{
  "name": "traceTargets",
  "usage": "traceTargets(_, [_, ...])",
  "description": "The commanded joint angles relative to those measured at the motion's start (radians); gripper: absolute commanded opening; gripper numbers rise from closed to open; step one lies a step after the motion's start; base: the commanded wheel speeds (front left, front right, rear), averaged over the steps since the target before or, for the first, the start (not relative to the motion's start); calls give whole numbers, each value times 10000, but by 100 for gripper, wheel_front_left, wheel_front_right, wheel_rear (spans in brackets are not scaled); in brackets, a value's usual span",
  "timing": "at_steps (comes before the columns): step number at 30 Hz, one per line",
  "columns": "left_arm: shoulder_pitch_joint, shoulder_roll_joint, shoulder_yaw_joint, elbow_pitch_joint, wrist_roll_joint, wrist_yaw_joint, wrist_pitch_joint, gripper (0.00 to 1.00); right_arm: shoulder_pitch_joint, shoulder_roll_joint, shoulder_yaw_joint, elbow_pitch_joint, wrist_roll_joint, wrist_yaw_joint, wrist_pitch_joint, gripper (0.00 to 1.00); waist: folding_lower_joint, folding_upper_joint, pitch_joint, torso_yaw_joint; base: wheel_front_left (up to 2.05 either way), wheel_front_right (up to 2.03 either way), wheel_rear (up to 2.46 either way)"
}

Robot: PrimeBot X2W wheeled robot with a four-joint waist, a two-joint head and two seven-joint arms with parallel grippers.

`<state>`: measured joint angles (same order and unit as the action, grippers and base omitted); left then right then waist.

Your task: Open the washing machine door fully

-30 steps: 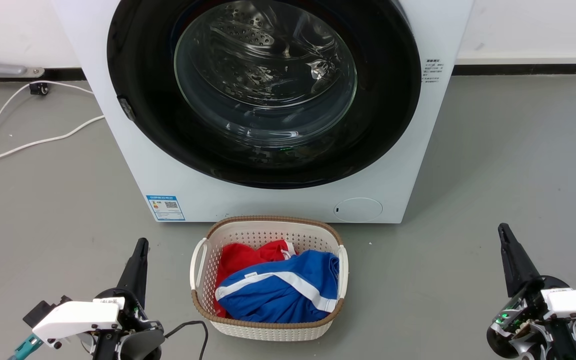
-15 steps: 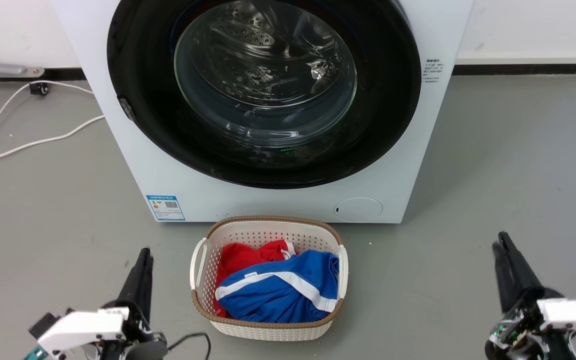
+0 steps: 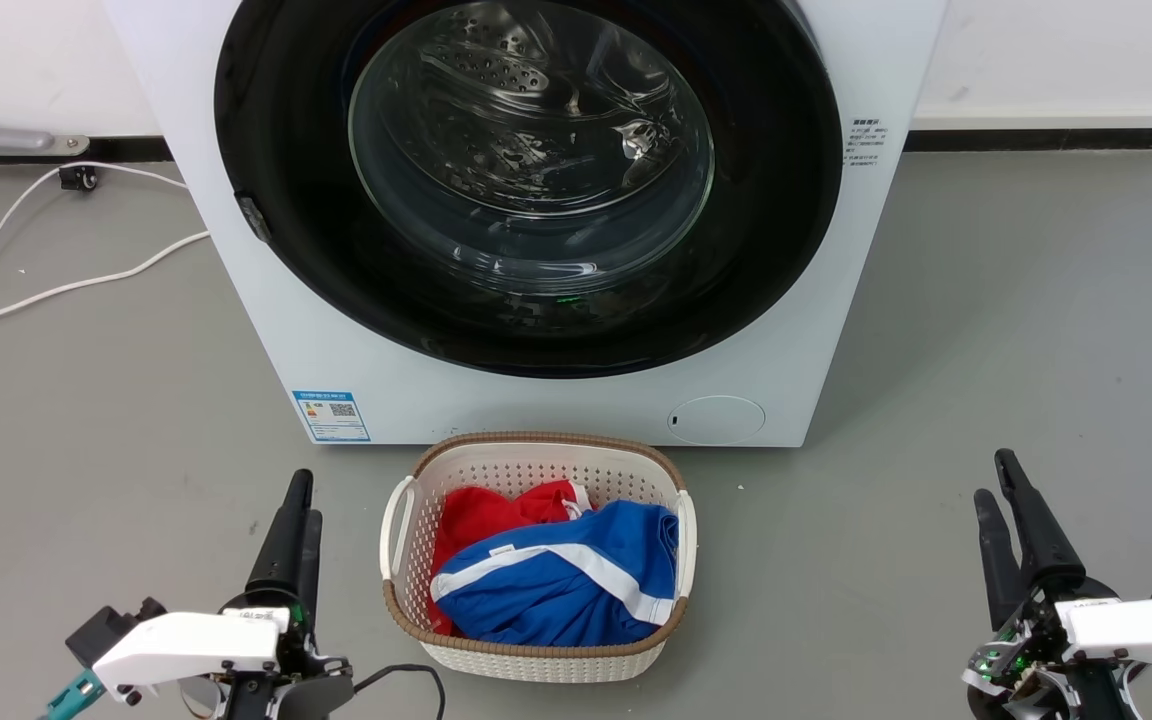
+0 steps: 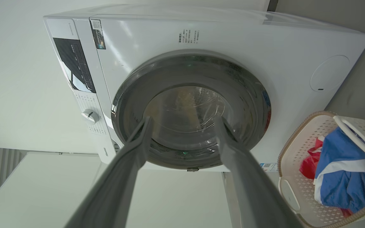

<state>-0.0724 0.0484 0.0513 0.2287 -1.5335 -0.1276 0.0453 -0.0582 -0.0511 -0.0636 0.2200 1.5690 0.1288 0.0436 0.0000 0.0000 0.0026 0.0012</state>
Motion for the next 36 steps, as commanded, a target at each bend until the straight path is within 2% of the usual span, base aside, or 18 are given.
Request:
traceTargets(1, [-221,48,-59,-294,357,-12,-122,100,-121,-28,49,-297,-225,6,-113,100,0,0,0,4,0,0,0])
traceTargets(10, [-177,34,-300,-747,2349,-16,-508,100,-44,-25,196,-617,-1393,9,-494,100,0,0,-2,16,0,0,0])
traceTargets(19, [-58,29,-405,-1031,4698,-15,-858,100,-40,-27,349,-734,-3339,11,-846,100,0,0,-9,29,0,0,0])
traceTargets(28, [-28,155,-776,-1271,7033,66,-1171,100,-35,-45,395,-819,-5832,13,-1087,100,0,0,-18,52,0,0,0])
traceTargets(29, [-45,283,-966,-1331,7694,134,-1271,100,-16,-42,427,-893,-6744,14,-1096,100,0,0,-16,51,0,0,0])
traceTargets(36, [-112,600,-1444,-1319,8900,320,-1494,100,69,-29,461,-1118,-8643,15,-1080,100,0,0,-16,44,0,0,0])
